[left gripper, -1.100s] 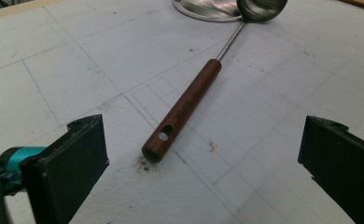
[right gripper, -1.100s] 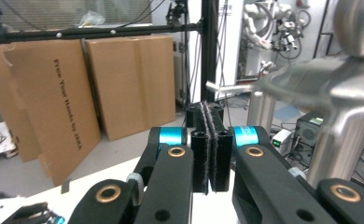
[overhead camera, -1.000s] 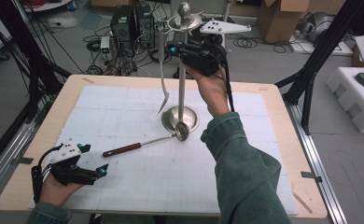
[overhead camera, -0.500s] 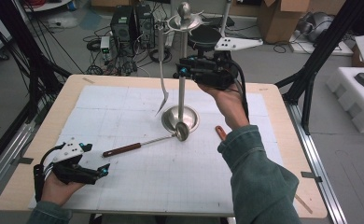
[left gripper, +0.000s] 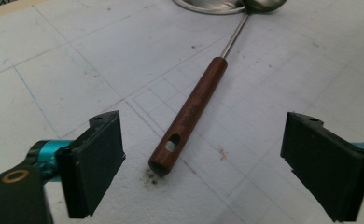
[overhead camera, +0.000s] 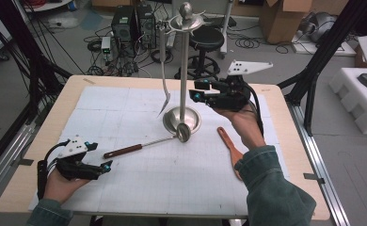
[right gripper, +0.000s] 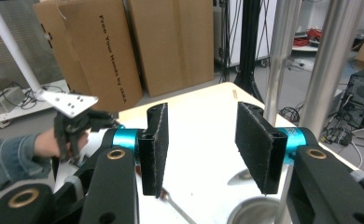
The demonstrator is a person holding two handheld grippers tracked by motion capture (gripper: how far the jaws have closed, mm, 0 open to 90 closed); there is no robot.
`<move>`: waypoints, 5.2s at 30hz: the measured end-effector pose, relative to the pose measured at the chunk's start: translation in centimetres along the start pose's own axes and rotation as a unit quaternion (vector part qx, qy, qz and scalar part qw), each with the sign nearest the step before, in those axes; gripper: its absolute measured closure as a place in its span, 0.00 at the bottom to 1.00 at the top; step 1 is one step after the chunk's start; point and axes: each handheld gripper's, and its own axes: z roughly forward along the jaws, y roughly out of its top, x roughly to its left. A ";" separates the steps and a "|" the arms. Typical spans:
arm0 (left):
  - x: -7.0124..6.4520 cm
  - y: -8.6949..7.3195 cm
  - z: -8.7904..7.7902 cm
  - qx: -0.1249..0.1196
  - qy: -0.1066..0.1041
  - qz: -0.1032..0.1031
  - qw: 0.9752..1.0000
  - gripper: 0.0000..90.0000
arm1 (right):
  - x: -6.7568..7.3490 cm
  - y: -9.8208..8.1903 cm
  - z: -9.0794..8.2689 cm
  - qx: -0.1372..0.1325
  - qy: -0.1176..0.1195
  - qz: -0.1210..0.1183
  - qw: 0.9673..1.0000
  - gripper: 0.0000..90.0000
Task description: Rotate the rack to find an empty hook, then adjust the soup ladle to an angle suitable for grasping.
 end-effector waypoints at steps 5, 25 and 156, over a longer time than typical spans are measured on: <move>0.9 0.0 1.1 0.020 -0.002 0.006 1.000 0.31 | 0.1 -1.9 -1.1 0.012 -0.002 0.009 1.000 0.57; 2.6 0.2 4.7 0.062 -0.050 0.027 0.996 0.54 | 0.3 -6.1 -3.1 0.030 -0.006 0.030 0.999 0.49; -2.6 4.7 1.3 0.048 -0.226 0.162 0.959 0.81 | 4.5 -11.2 8.4 0.160 0.114 0.019 0.980 0.47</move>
